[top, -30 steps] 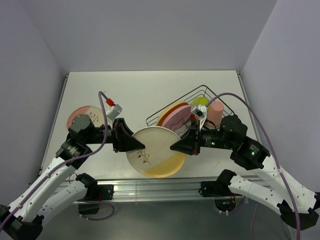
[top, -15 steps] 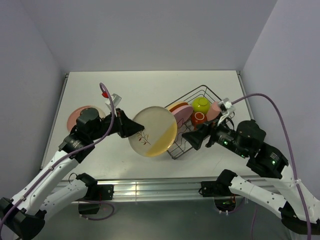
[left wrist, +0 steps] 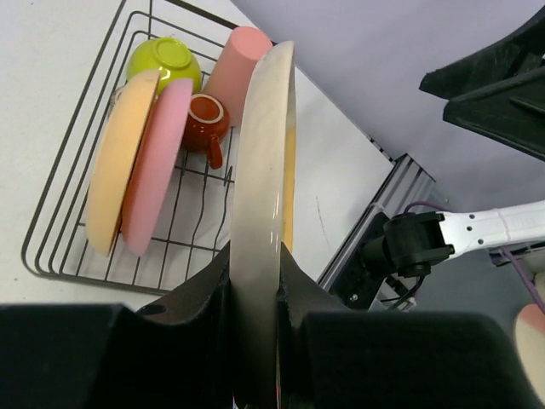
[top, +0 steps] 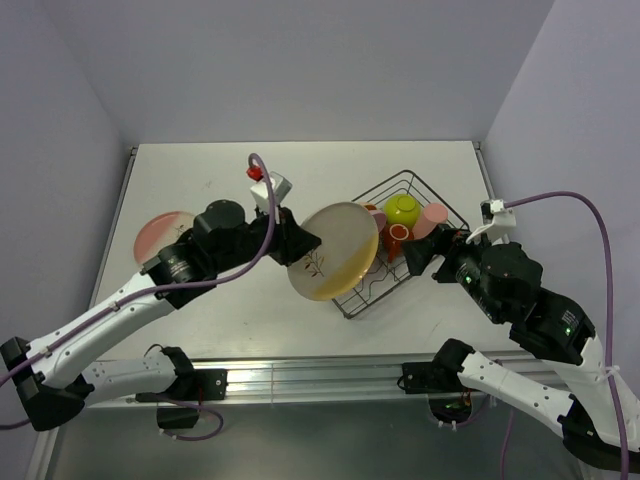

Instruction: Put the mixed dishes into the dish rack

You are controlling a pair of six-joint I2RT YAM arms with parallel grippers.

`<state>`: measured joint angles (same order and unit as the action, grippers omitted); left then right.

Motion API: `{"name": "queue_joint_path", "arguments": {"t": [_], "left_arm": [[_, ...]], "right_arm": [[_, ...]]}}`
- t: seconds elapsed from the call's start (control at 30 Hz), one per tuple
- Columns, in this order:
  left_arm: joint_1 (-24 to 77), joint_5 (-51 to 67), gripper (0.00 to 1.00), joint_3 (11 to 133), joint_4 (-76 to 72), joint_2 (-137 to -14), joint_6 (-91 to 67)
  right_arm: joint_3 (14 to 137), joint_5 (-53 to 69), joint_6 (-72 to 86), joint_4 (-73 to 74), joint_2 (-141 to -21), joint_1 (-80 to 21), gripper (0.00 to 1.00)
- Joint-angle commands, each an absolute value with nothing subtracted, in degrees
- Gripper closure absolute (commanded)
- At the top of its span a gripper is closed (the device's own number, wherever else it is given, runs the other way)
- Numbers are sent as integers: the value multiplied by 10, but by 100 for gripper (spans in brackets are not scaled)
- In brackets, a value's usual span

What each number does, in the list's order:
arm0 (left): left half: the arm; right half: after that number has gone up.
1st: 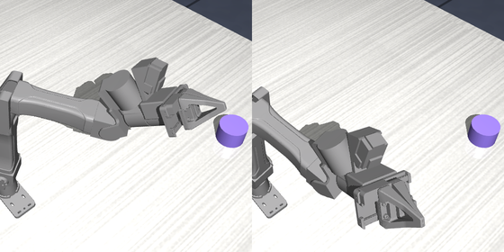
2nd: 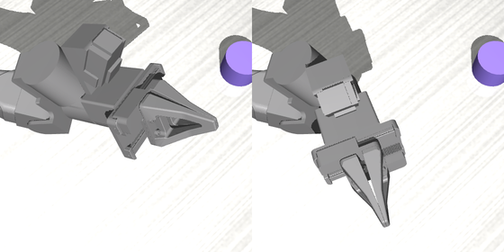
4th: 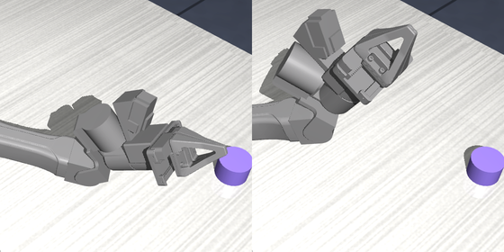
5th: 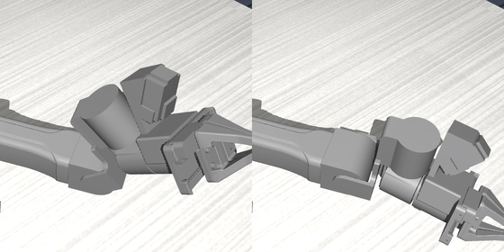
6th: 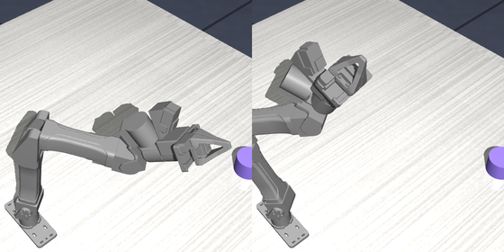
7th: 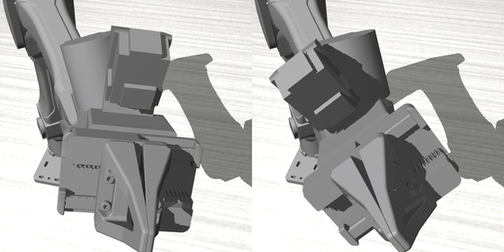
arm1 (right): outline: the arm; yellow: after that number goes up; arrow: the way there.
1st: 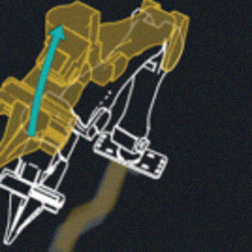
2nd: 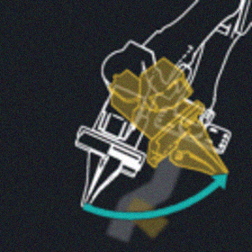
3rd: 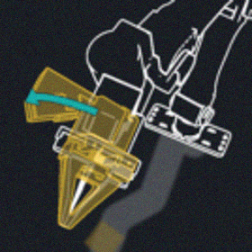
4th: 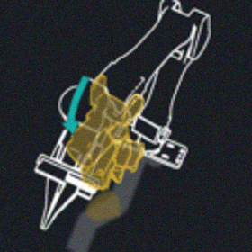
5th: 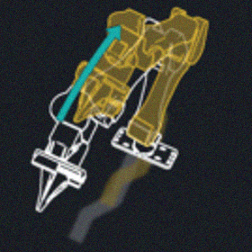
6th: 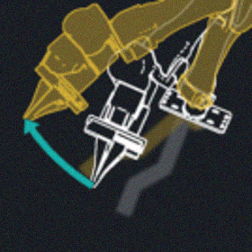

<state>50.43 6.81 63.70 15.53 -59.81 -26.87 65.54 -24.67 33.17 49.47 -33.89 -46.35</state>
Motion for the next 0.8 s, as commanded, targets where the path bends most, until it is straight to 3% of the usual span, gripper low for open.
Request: {"name": "queue_joint_path", "arguments": {"t": [0.0,0.27,0.77], "left_arm": [[553,-16,100,700,98,-614,-236],[700,-231,100,758,84,-695,-135],[731,-363,100,824,91,-839,-72]], "right_arm": [[676,-288,337,511,-341,-462,0],[685,-275,323,504,-301,-462,0],[693,-299,333,539,-254,-462,0]]}}
